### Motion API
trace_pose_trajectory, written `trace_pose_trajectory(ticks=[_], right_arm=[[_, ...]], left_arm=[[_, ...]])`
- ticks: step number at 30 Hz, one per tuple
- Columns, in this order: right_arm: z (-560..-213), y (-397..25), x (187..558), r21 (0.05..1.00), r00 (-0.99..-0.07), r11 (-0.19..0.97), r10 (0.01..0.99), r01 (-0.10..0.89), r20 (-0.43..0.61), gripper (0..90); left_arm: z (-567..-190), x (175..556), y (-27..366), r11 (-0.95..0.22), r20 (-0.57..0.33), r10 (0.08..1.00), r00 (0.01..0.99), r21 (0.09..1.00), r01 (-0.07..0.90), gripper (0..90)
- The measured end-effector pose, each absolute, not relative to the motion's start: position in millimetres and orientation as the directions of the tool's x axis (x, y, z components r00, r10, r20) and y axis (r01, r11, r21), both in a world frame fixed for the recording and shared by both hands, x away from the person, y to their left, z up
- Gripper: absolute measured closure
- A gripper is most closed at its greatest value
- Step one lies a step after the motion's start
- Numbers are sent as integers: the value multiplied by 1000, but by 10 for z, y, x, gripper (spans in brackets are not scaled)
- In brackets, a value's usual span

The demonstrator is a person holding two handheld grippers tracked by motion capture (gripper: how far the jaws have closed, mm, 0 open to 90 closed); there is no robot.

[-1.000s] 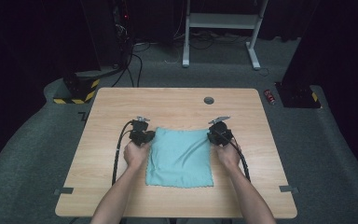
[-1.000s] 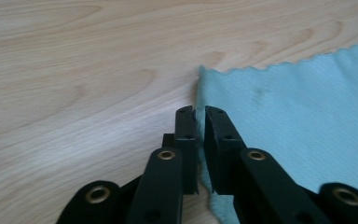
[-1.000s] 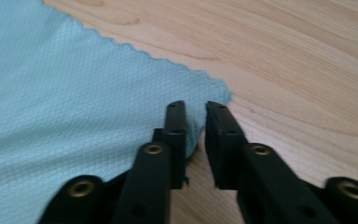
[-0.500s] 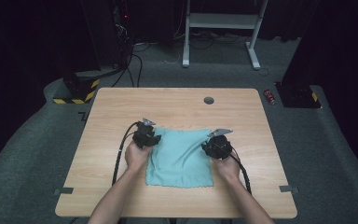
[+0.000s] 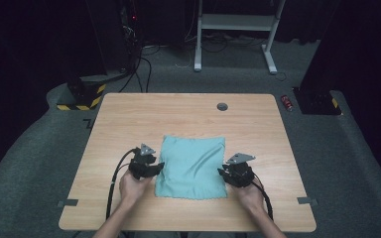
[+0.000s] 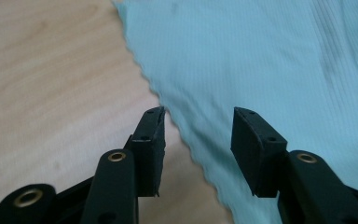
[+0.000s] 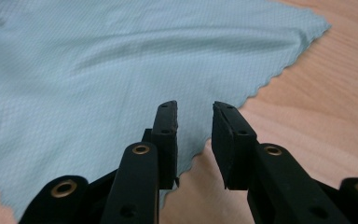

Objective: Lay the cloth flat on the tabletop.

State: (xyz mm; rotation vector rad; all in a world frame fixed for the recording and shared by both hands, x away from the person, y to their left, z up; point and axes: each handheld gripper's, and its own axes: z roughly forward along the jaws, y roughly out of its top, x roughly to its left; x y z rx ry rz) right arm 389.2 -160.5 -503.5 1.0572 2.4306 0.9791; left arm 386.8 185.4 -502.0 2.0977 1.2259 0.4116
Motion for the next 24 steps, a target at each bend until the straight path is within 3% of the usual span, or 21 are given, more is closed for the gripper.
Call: trace_pose_trajectory(ticks=[4,13,19,24], right_arm=[[-5060,-1620,3773,694,-681,492,732,526,-3,710],[-5125,-1566,3721,666,-699,538,715,516,-36,755],[-5132,-1559,3672,669,-717,557,695,492,-51,869],[-5113,-1541,3642,650,-721,590,687,479,-91,897]], left_arm=[[-5054,3639,1884,-316,-105,858,504,665,677,555],[-5088,3414,1861,-357,-63,859,508,638,682,617],[-5080,3413,1821,-373,-65,849,525,629,682,760],[-5073,3447,1869,-370,-118,832,542,610,700,894]])
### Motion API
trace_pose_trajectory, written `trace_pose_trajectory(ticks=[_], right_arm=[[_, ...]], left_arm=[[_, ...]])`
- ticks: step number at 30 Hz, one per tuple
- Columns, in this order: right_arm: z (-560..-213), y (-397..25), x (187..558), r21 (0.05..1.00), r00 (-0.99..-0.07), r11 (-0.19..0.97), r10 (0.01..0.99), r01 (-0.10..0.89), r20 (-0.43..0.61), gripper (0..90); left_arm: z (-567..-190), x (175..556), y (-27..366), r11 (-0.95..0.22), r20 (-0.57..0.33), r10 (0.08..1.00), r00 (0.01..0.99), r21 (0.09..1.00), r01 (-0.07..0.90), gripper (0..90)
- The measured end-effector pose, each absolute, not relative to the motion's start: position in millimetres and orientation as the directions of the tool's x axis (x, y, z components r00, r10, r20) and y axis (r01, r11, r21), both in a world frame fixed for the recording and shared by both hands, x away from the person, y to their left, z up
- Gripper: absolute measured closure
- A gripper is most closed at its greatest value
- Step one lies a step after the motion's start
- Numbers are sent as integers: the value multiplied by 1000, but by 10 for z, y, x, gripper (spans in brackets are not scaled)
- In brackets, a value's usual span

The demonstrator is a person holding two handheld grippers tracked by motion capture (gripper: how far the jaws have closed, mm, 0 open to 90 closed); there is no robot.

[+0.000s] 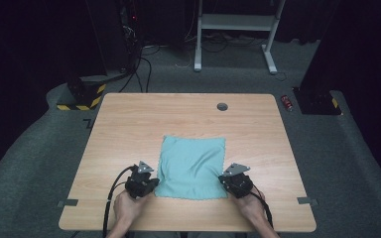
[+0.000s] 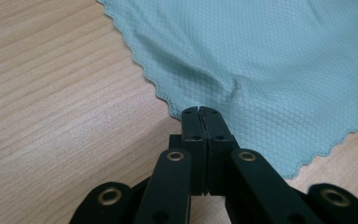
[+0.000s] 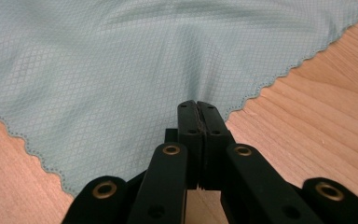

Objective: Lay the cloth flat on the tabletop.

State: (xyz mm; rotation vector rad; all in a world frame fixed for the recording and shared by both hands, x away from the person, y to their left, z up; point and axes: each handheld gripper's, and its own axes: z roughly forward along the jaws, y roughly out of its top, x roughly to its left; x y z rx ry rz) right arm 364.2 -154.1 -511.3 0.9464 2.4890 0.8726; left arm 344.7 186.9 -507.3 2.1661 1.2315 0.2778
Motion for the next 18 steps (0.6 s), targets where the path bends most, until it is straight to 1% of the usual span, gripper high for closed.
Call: trace_pose_trajectory(ticks=[4,8,9,10,11,12,13,15,18], right_arm=[[-5101,-1573,3639,645,-722,592,686,483,-89,899],[-5077,-1592,3629,652,-718,580,692,489,-77,897],[-5077,-1590,3629,648,-717,577,694,498,-67,885],[-5077,-1590,3629,648,-717,577,694,498,-67,885],[-5076,-1591,3621,643,-712,571,700,510,-57,848],[-5072,-1603,3606,650,-709,563,703,510,-53,785],[-5070,-1614,3591,657,-706,554,707,512,-47,754],[-5068,-1655,3520,676,-705,533,708,508,-29,743],[-5077,-1679,3395,693,-717,533,696,486,-32,747]], left_arm=[[-5058,3437,1923,-355,-151,826,543,610,709,900],[-5035,3400,1942,-357,-154,822,549,611,706,899],[-5035,3396,1943,-355,-156,823,546,610,708,873],[-5038,3389,1945,-349,-153,830,536,607,714,873],[-5041,3375,1949,-341,-149,836,529,614,712,798],[-5041,3360,1954,-334,-155,835,529,621,709,744],[-5038,3334,1959,-326,-162,832,531,631,704,710],[-5022,3261,1967,-320,-158,829,537,652,687,663],[-5005,3147,1964,-332,-135,826,548,670,664,648]])
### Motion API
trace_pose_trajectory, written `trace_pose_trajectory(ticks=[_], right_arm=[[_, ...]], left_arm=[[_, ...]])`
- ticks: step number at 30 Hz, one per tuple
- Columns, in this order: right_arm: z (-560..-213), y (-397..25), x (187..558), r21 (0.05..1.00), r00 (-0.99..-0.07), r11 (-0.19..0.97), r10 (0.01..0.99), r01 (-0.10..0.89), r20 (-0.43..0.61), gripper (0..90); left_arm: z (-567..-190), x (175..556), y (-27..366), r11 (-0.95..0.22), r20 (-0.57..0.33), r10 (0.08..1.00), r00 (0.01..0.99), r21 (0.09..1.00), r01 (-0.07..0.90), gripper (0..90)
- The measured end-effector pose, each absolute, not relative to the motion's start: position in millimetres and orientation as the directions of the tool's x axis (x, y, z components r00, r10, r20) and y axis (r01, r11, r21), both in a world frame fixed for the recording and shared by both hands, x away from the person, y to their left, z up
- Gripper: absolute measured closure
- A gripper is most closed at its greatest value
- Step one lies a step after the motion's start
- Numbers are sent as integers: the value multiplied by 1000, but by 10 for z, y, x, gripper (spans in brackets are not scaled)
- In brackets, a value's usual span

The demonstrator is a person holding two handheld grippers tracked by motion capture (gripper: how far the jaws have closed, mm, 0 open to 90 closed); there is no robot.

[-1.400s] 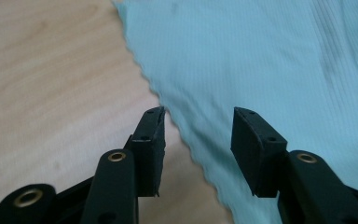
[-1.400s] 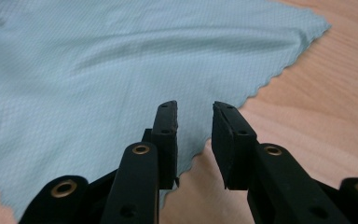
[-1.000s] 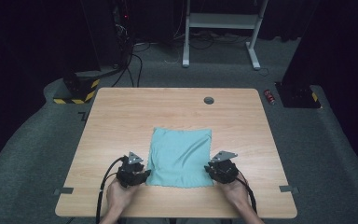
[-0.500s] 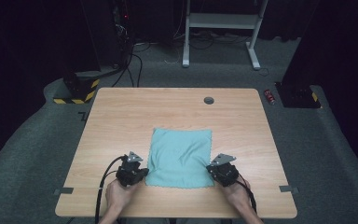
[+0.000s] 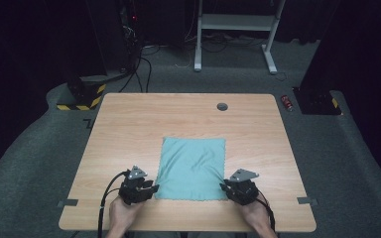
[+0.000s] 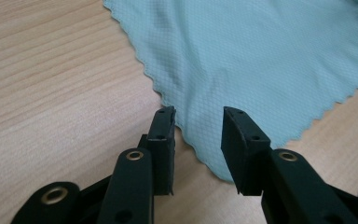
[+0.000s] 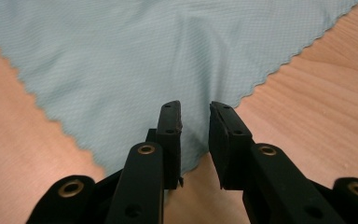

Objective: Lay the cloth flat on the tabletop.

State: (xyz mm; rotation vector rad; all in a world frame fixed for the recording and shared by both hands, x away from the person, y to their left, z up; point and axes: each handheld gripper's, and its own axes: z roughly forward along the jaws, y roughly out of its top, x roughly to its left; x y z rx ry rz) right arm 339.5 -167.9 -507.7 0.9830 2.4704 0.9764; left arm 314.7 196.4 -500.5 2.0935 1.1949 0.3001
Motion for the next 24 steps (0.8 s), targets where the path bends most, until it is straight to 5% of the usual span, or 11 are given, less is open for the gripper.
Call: trace_pose_trajectory(ticks=[9,13,16,24], right_arm=[[-5158,-1652,3266,692,-751,550,660,467,-18,767],[-5164,-1649,3230,694,-759,568,649,443,-47,841],[-5159,-1628,3211,687,-767,591,637,422,-76,891],[-5144,-1667,3168,688,-772,594,631,417,-77,900]], left_arm=[[-5118,3002,1874,-357,-95,832,547,663,658,690],[-5121,2979,1860,-380,-57,833,550,664,644,798],[-5125,2984,1882,-370,-87,826,556,661,653,890],[-5077,2974,1924,-386,-132,793,595,646,659,900]])
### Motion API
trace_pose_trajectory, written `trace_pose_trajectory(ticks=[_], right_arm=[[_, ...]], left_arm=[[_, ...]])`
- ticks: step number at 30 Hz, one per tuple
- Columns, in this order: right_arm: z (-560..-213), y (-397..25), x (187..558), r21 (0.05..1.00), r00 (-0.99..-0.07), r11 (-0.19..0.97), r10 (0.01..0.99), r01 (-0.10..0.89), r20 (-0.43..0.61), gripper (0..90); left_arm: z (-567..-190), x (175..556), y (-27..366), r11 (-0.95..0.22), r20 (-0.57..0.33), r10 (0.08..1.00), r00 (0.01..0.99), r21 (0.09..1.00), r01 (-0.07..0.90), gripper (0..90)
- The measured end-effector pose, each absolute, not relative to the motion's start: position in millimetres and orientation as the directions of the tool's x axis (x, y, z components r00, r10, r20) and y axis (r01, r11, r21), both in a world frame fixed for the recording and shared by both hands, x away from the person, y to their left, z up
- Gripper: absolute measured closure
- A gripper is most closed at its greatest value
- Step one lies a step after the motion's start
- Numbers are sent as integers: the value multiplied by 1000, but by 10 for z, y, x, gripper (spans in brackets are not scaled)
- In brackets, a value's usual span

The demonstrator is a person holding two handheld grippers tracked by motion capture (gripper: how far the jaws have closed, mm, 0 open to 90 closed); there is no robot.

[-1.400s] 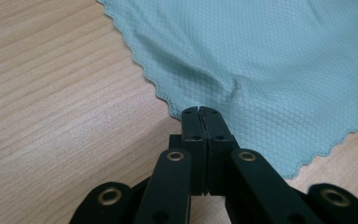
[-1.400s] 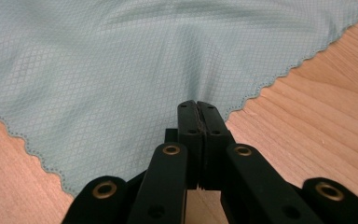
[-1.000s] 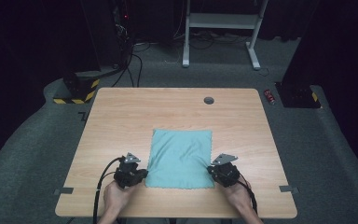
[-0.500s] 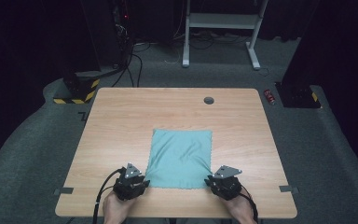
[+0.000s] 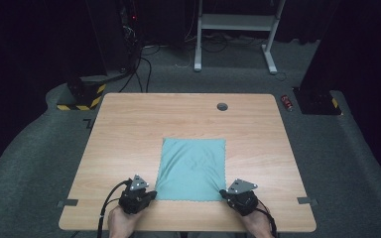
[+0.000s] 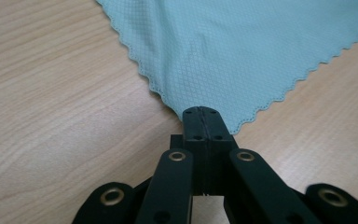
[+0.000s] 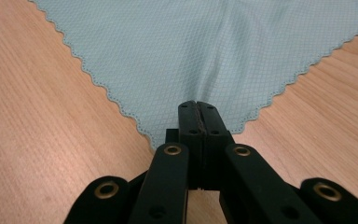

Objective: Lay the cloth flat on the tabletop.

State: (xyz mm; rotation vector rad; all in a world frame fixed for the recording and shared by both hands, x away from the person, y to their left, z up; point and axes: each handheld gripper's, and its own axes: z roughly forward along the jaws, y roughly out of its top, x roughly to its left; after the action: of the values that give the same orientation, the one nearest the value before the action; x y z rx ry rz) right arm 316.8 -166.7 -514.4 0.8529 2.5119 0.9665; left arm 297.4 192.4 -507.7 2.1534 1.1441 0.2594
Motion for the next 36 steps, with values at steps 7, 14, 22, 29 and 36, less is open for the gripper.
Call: trace_pose_trajectory(ticks=[7,14,22,29,36], right_arm=[[-5109,-1717,3160,672,-779,607,623,424,-71,866],[-5051,-1703,3376,722,-742,519,670,458,-10,689],[-5115,-1588,3669,723,-693,480,721,497,-3,621],[-5101,-1543,3744,710,-693,493,721,503,-9,589],[-5155,-1560,3745,685,-712,533,701,497,-28,583]], left_arm=[[-5065,3019,1939,-375,-158,794,587,633,677,747],[-4936,3661,1990,-299,-117,862,494,668,681,573],[-4965,4248,1744,-306,-33,891,453,691,654,532],[-5118,4511,1596,-359,71,903,423,667,653,547],[-5136,4584,1709,-361,92,905,415,681,637,579]])
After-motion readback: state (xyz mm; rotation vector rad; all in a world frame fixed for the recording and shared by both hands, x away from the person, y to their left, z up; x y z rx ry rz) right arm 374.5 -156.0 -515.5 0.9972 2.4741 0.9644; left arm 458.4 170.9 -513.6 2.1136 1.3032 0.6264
